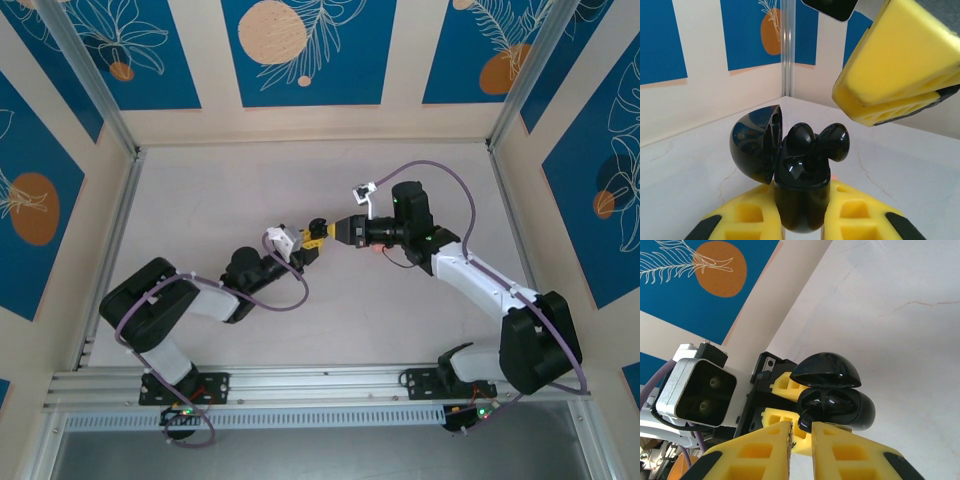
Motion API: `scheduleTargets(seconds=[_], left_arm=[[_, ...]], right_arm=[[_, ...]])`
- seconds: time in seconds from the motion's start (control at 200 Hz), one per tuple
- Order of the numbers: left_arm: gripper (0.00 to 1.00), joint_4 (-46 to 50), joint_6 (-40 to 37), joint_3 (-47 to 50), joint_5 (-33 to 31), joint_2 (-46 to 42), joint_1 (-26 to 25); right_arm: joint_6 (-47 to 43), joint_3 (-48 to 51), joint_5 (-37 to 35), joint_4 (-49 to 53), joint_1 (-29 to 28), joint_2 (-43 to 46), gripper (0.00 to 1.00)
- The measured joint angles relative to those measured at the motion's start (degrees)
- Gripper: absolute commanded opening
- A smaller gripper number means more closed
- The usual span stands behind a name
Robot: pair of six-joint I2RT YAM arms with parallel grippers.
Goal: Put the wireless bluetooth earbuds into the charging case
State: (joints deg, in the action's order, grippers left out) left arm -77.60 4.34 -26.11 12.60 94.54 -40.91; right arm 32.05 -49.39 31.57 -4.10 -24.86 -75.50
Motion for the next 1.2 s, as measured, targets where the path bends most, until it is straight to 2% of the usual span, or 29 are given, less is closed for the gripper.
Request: scheduleTargets(seconds=[0.48, 1.2], left_arm=[[0.13, 0.0, 0.0, 0.0, 0.0, 0.0, 0.0], [0.13, 0.4, 0.0, 0.0, -0.9, 0.0, 0.2]], right_arm=[[0.6, 0.0, 2.1, -1.5, 0.0, -2.2, 0.14], [0.5, -1.5, 3.7, -2.1, -1.4, -4.3, 0.12]])
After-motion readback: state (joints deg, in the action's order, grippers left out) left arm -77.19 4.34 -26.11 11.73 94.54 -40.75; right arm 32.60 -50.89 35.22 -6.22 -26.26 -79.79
